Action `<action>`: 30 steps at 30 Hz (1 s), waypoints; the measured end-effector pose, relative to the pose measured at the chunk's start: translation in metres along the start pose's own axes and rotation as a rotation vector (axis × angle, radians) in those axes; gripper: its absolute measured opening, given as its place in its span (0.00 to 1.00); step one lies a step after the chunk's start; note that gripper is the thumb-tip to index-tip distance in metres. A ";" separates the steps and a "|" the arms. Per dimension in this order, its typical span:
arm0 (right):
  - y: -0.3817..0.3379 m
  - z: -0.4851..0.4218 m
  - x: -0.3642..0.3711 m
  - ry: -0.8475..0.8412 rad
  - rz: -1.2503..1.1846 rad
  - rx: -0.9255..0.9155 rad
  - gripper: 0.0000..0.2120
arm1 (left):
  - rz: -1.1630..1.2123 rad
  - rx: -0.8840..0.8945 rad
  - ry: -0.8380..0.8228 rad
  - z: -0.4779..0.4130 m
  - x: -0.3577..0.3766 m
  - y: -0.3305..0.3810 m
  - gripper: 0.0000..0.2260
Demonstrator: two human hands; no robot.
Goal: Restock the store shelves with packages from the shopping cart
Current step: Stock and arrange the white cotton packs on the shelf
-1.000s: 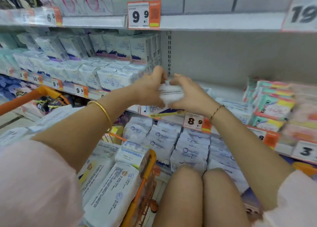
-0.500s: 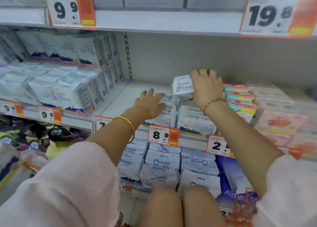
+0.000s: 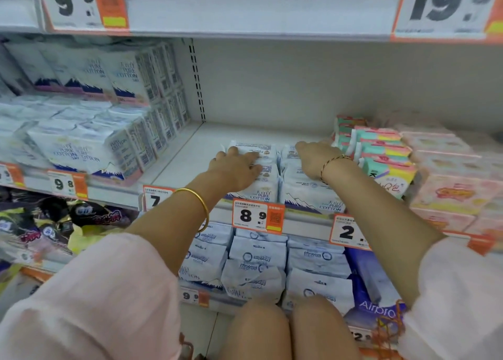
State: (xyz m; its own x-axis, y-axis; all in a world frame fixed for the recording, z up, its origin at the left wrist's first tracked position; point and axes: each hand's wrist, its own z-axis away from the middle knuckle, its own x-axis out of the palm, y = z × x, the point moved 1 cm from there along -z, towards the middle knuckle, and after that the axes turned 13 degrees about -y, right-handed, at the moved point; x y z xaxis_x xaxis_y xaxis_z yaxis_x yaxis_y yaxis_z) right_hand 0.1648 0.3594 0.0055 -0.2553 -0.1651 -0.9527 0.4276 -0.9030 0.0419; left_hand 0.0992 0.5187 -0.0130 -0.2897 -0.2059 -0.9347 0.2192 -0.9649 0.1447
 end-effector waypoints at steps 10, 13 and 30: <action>-0.010 0.011 0.008 0.079 -0.042 -0.030 0.18 | -0.074 0.011 0.001 0.002 0.003 0.002 0.21; -0.029 0.024 0.009 0.172 -0.062 -0.088 0.17 | -0.061 -0.003 0.000 0.019 -0.005 0.000 0.21; -0.261 0.147 0.041 0.106 -0.398 -0.923 0.21 | -0.097 -0.751 -0.083 0.258 -0.020 -0.217 0.26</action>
State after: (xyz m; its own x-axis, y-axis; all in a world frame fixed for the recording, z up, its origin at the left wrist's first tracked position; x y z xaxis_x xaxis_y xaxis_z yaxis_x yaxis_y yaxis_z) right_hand -0.0848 0.5298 0.0002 -0.4667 0.1582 -0.8702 0.8431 -0.2177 -0.4918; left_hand -0.1832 0.6903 0.0579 -0.4029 -0.1663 -0.9000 0.7553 -0.6157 -0.2244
